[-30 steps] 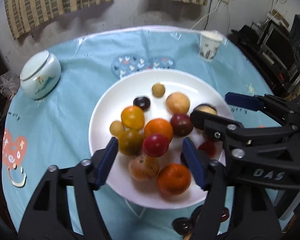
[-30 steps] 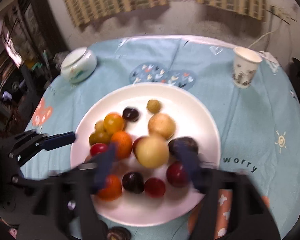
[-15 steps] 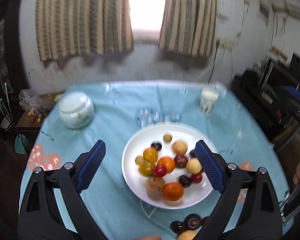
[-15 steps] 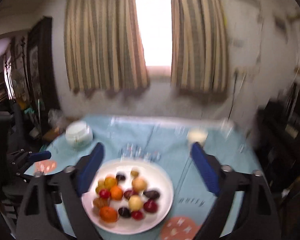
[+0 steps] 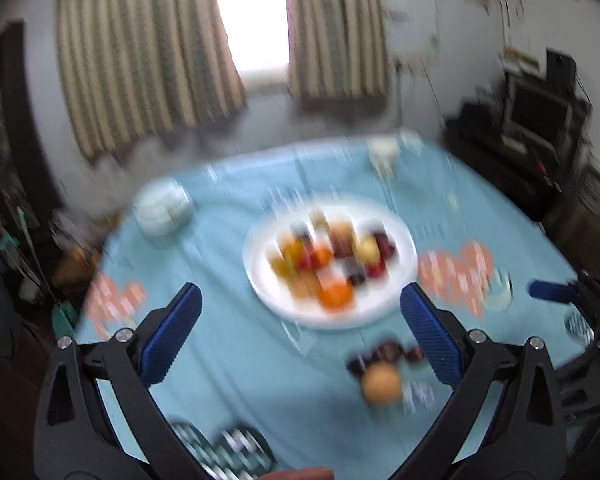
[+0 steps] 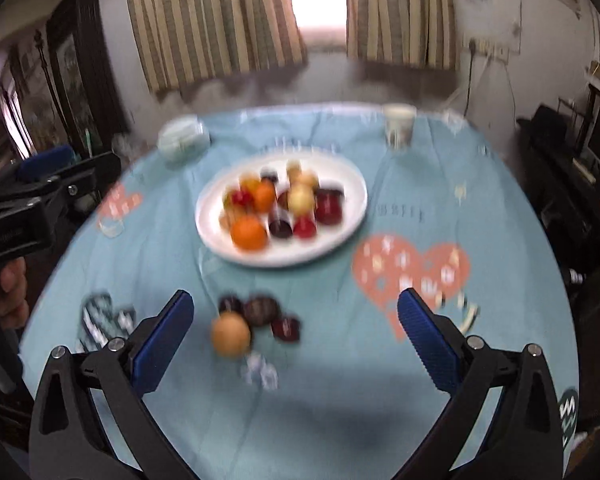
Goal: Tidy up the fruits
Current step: 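Move both tools back toward the remaining fruit cluster, then grasp a tan round fruit with the left tool while the right tool grasps a dark red plum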
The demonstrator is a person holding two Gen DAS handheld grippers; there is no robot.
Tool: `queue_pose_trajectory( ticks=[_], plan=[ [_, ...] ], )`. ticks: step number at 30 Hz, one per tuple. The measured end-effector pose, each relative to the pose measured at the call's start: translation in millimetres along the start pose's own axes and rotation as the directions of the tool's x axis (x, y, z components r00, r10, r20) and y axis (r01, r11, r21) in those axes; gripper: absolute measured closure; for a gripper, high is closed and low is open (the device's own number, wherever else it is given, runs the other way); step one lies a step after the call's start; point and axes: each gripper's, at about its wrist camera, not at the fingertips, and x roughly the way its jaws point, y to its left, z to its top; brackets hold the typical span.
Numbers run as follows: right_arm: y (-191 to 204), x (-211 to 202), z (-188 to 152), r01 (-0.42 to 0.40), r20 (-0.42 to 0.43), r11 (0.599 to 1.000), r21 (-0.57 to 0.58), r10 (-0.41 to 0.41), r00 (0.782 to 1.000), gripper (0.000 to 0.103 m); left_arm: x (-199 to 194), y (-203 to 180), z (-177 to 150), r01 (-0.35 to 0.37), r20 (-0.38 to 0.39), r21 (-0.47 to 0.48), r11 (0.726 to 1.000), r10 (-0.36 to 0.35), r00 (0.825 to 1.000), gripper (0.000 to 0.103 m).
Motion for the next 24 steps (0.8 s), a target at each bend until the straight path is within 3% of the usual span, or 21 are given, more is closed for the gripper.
queue_pose_trajectory(
  ticks=[1, 3, 5, 10, 12, 18, 20, 21, 24],
  plan=[
    [2.2, 8.5, -8.9, 0.009, -0.05, 1.0, -0.02, -0.011, 0.999, 0.026, 7.7, -2.8, -13.0, 0.028, -0.043, -0.007, 1.0, -0.028, 0.999, 0.003],
    [0.5, 23.8, -22.7, -0.008, -0.127, 0.999, -0.034, 0.004, 0.992, 0.035, 23.5, -11.4, -40.7, 0.084, -0.135, -0.034, 0.996, -0.088, 0.987, 0.003],
    [-2.9, 33.3, -30.6, -0.009, -0.164, 0.999, -0.054, 0.0, 0.986, 0.036, 36.9, -21.8, -57.2, 0.095, -0.189, -0.041, 0.995, -0.101, 0.977, 0.004],
    [-13.5, 38.9, -40.4, -0.034, -0.185, 0.998, -0.052, 0.024, 0.982, 0.036, 75.2, -41.6, -74.4, 0.116, -0.302, -0.073, 0.991, -0.133, 0.944, 0.019],
    [-13.6, 39.6, -41.4, -0.049, -0.185, 0.997, -0.059, 0.037, 0.982, 0.036, 86.8, -42.5, -78.3, 0.1, -0.33, -0.094, 0.991, -0.126, 0.935, 0.024],
    [-17.3, 49.8, -38.2, -0.082, -0.209, 0.994, -0.078, 0.064, 0.976, 0.036, 115.9, -45.5, -83.5, 0.065, -0.379, -0.134, 0.989, -0.111, 0.919, 0.027],
    [-17.6, 53.5, -37.3, -0.102, -0.217, 0.991, -0.088, 0.08, 0.973, 0.036, 121.7, -46.9, -83.6, 0.096, -0.393, -0.153, 0.984, -0.15, 0.907, 0.041],
    [-17.2, 54.8, -36.7, -0.108, -0.217, 0.99, -0.096, 0.085, 0.972, 0.036, 122.5, -47.1, -83.8, 0.117, -0.394, -0.164, 0.979, -0.174, 0.902, 0.055],
    [-15.2, 60.5, -32.7, -0.137, -0.222, 0.983, -0.123, 0.107, 0.969, 0.036, 119.0, -48.9, -83.5, 0.123, -0.404, -0.145, 0.982, -0.172, 0.898, 0.059]
  ],
)
